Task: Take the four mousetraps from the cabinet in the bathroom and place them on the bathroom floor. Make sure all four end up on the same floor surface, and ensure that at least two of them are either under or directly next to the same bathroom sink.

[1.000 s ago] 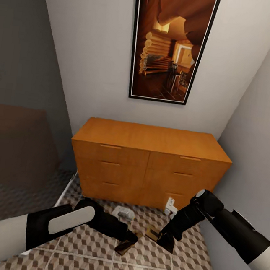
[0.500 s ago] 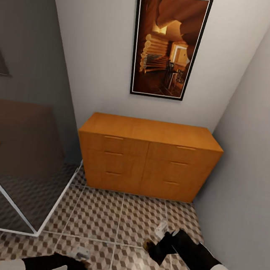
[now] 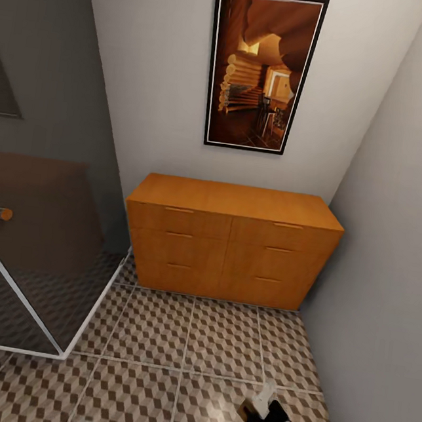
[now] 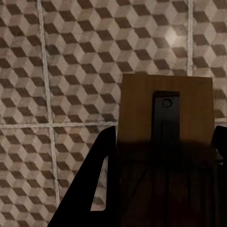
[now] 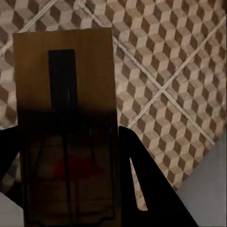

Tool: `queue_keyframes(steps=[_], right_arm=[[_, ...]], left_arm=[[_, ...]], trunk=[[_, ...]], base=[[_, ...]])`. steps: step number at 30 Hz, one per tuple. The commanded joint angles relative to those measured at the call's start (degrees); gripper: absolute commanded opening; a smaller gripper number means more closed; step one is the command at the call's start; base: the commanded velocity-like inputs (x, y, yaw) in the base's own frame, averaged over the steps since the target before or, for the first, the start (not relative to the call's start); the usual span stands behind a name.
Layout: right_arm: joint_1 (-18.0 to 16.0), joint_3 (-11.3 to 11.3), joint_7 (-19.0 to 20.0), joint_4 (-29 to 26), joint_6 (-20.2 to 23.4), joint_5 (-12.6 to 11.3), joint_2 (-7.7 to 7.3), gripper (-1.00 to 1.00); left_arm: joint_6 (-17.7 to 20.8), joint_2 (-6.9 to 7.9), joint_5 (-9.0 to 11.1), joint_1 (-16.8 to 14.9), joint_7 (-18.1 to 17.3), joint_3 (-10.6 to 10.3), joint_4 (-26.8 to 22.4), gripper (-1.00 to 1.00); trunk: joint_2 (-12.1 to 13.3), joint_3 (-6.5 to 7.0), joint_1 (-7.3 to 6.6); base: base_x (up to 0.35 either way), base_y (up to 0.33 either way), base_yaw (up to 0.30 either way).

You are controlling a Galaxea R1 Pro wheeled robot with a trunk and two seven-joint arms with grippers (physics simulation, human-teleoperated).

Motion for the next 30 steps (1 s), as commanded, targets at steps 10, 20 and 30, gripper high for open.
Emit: queue_keyframes(steps=[10, 20, 30], right_arm=[[4.7, -0.1, -7.9, 2.9, -1.9, 0.0, 2.23, -1.0], [7.3, -0.2, -8.2, 5.2, -5.3, -0.2, 4.43, -1.0], [7.3, -5.0, -16.1, 5.0, -7.4, -2.6, 4.83, -1.0]], left_arm=[[-0.1, 0.11, 0.4, 0.3, 0.2, 0.0, 1.3, -1.0], [-2.3, -0.82, 0.4, 2.9, 0.2, 0.0, 4.1, -1.0], [-5.4, -0.75, 1.3, 4.2, 0.3, 0.1, 4.3, -1.0]], trunk=[[0.0, 0.0, 0.0], [0.0, 0.0, 0.0], [0.0, 0.0, 0.0]], base=[[0.0, 0.0, 0.0], [0.0, 0.0, 0.2], [0.0, 0.0, 0.292]])
